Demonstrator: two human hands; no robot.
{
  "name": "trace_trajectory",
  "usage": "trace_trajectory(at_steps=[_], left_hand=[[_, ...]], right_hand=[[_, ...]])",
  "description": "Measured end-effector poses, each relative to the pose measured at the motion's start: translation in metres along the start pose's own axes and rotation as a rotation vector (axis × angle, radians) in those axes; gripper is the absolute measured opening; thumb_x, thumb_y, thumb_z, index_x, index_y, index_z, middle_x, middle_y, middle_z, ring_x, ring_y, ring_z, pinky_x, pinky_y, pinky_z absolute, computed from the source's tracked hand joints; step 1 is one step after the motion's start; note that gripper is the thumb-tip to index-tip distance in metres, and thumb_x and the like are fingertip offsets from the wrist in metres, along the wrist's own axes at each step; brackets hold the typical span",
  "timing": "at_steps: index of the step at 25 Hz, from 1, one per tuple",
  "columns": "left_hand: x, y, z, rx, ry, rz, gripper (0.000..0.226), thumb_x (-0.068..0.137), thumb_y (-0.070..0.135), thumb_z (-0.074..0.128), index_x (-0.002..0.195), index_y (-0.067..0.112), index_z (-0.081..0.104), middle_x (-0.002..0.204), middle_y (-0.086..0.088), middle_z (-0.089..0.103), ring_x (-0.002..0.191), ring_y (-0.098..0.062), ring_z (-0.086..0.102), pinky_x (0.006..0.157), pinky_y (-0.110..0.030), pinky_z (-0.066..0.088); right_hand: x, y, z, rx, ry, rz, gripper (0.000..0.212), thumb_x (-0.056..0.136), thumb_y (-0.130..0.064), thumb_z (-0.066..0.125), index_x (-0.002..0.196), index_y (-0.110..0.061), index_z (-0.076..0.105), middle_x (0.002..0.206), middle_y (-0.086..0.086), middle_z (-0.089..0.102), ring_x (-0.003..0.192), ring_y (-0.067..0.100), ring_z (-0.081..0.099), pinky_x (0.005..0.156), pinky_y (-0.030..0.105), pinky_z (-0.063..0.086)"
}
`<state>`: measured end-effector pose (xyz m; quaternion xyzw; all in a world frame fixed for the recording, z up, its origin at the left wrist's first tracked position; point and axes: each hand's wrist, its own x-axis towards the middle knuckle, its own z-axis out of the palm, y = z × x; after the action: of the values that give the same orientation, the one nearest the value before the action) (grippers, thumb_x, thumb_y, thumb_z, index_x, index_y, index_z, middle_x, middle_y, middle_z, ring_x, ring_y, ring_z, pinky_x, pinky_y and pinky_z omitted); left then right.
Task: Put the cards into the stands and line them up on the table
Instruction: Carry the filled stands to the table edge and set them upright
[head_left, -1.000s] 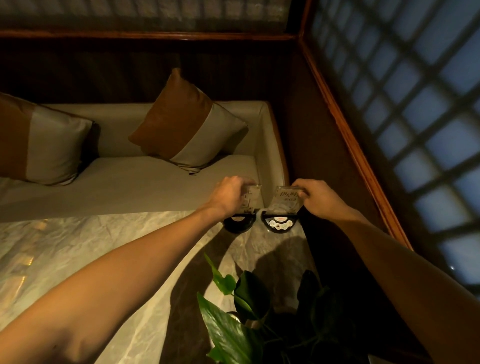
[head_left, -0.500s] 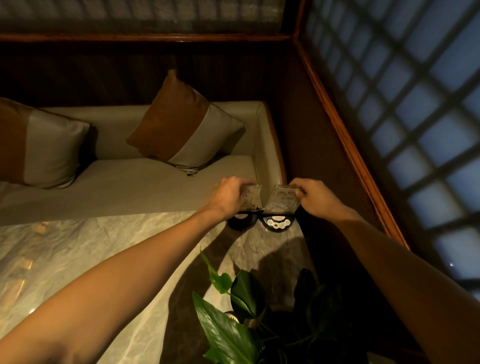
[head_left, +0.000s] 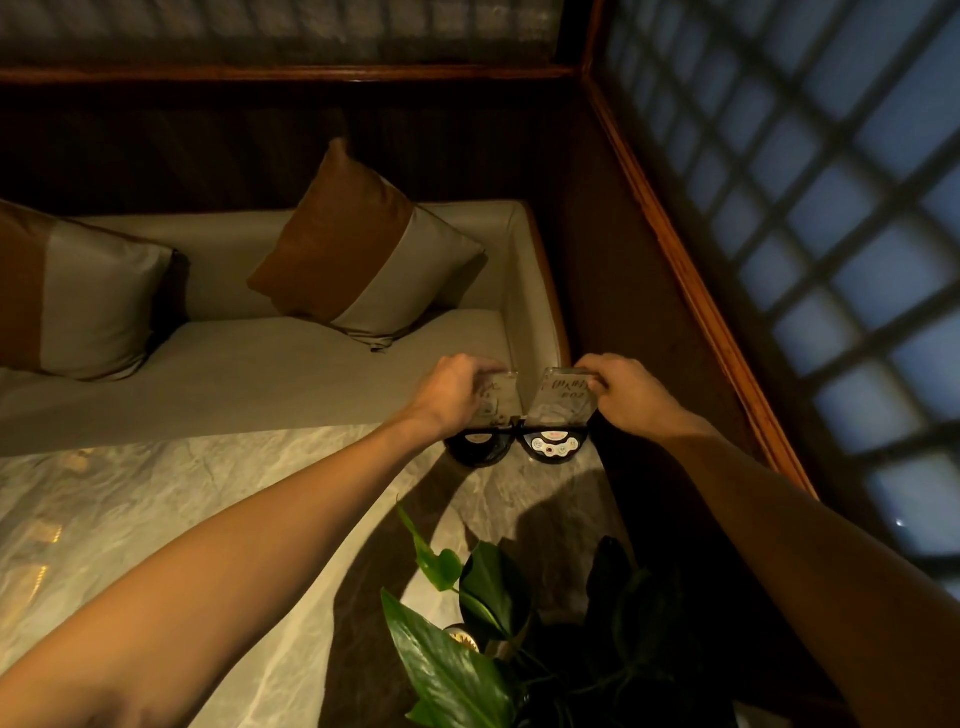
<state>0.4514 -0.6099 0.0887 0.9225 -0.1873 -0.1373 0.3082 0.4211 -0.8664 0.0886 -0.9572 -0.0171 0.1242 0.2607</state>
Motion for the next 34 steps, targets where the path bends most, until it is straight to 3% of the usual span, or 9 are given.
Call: trace_trajectory(at_steps=[11,13,16,22,29,34], left_hand=[[-0.008,0.008,0.005,0.095,0.038,0.018,0.048,0.091,-0.003,0.061,0.132,0.022,0.064,0.130,-0.005,0.066,0.123,-0.025,0.059,0.103,-0.043,0.050],[-0.008,0.010,0.004,0.106,0.013,0.001,0.048,0.092,0.000,0.062,0.134,0.024,0.061,0.132,-0.005,0.064,0.124,-0.024,0.058,0.104,-0.045,0.049],[-0.008,0.013,0.000,0.130,0.013,-0.003,0.046,0.093,0.010,0.062,0.137,0.024,0.058,0.132,-0.008,0.063,0.124,-0.028,0.057,0.103,-0.049,0.048],[-0.033,0.009,-0.033,0.158,0.027,-0.061,0.050,0.094,0.024,0.064,0.142,0.024,0.051,0.139,-0.006,0.057,0.130,-0.027,0.052,0.105,-0.051,0.045],[-0.123,-0.017,-0.117,0.265,0.090,-0.145,0.055,0.094,0.038,0.060,0.146,0.026,0.046,0.142,-0.010,0.051,0.131,-0.032,0.049,0.106,-0.050,0.042],[-0.226,-0.065,-0.180,0.236,0.202,-0.265,0.058,0.094,0.043,0.060,0.147,0.026,0.044,0.145,-0.007,0.049,0.132,-0.030,0.048,0.106,-0.049,0.041]], right_hand=[[-0.009,-0.006,0.000,-0.002,-0.008,0.035,0.027,0.101,-0.007,0.049,0.122,-0.019,0.061,0.120,0.003,0.054,0.113,0.021,0.055,0.086,0.028,0.047],[-0.011,-0.009,0.000,-0.038,-0.003,0.038,0.037,0.098,-0.006,0.053,0.133,-0.019,0.057,0.131,0.007,0.051,0.122,0.024,0.051,0.097,0.035,0.048],[-0.016,-0.018,-0.004,-0.131,-0.015,0.064,0.055,0.095,-0.011,0.061,0.147,-0.022,0.044,0.148,0.009,0.043,0.135,0.028,0.041,0.111,0.044,0.040],[-0.032,-0.050,-0.023,-0.240,-0.034,0.080,0.063,0.094,-0.014,0.060,0.152,-0.018,0.035,0.152,0.015,0.038,0.138,0.035,0.038,0.111,0.051,0.038],[-0.047,-0.149,-0.040,-0.369,-0.053,0.028,0.061,0.096,-0.030,0.061,0.152,-0.022,0.036,0.152,0.012,0.041,0.138,0.033,0.039,0.111,0.051,0.038],[-0.070,-0.251,-0.011,-0.362,-0.018,-0.127,0.058,0.098,-0.034,0.059,0.151,-0.020,0.039,0.150,0.014,0.045,0.139,0.034,0.040,0.109,0.046,0.038]])
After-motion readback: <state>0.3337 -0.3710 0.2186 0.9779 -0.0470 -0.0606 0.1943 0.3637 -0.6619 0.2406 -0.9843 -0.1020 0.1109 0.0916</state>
